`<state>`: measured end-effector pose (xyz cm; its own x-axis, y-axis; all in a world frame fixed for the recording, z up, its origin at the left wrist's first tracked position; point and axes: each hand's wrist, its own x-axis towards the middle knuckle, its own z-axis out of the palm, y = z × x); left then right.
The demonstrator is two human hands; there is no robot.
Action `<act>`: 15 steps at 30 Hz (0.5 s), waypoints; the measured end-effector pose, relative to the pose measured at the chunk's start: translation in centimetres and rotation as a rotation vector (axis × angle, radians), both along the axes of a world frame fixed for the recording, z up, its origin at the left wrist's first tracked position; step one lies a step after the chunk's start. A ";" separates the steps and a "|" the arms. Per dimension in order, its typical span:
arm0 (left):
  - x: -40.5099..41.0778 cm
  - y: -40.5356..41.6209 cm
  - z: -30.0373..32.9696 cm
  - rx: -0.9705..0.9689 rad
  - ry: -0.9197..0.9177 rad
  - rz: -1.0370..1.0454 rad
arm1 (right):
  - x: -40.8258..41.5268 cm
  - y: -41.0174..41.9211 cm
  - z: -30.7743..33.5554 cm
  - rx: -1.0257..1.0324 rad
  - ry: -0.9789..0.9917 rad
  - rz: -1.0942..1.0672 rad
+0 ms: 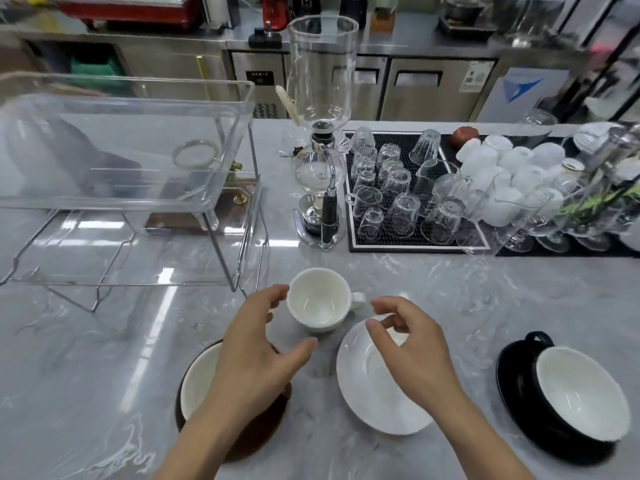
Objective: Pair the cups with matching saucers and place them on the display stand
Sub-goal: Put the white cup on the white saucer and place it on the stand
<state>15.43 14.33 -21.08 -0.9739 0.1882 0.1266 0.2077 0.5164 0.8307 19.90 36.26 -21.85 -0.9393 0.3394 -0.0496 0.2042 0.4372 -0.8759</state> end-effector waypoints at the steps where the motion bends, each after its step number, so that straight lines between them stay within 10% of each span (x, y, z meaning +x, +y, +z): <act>1: -0.4 0.2 -0.1 -0.014 -0.008 -0.009 | -0.4 0.3 0.0 0.013 0.001 0.005; 15: -3.3 2.8 -0.7 -0.184 -0.061 -0.110 | -4.8 2.3 -1.9 0.238 -0.044 0.152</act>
